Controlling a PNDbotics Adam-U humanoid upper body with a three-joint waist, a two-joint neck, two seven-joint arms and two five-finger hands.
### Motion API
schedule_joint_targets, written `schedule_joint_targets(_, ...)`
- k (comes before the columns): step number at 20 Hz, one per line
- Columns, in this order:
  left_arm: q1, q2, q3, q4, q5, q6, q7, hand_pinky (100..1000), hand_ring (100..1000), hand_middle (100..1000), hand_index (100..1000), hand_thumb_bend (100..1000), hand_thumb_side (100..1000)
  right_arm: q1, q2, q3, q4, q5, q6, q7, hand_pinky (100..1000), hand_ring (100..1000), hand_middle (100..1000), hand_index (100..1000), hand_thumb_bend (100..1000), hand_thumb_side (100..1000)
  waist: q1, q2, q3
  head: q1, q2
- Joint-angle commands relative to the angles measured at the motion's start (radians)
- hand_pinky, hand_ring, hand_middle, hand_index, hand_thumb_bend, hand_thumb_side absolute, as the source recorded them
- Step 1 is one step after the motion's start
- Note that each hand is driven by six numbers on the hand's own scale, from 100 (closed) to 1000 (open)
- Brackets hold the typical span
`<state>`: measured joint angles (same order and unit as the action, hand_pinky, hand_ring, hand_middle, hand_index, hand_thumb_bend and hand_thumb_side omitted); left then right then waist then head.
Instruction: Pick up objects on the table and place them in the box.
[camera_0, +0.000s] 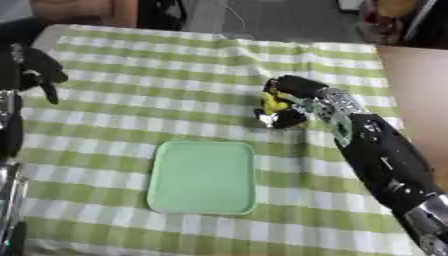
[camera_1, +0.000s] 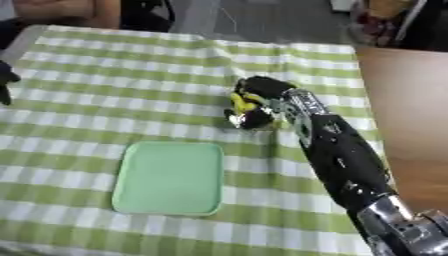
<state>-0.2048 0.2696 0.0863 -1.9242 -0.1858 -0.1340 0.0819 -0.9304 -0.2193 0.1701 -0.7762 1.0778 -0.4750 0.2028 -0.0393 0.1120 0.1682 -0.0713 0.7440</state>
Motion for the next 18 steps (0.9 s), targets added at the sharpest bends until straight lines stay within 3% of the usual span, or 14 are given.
schedule_joint_targets(1, -0.009, 0.008, 0.002, -0.02, 0.003, 0.001, -0.002, 233, 440, 464, 425, 675, 1000, -0.016, -0.015, 0.004, -0.023, -0.006, -0.001, -0.033, 100, 108, 277, 498, 100, 608, 0.004, -0.013, -0.001, -0.007, -0.014)
schedule_joint_targets(13, -0.009, 0.008, 0.0, -0.019, 0.002, 0.0, -0.003, 233, 441, 464, 425, 673, 1000, -0.017, -0.021, 0.011, -0.044, -0.024, -0.006, -0.053, 100, 104, 272, 500, 100, 600, 0.003, -0.016, 0.0, -0.006, -0.016)
schedule_joint_targets(18, -0.008, 0.009, 0.001, -0.018, 0.001, 0.001, -0.002, 233, 441, 465, 425, 673, 1000, -0.023, -0.041, 0.022, -0.102, -0.055, -0.014, -0.04, 100, 101, 270, 493, 100, 593, 0.003, -0.018, -0.003, -0.004, -0.017)
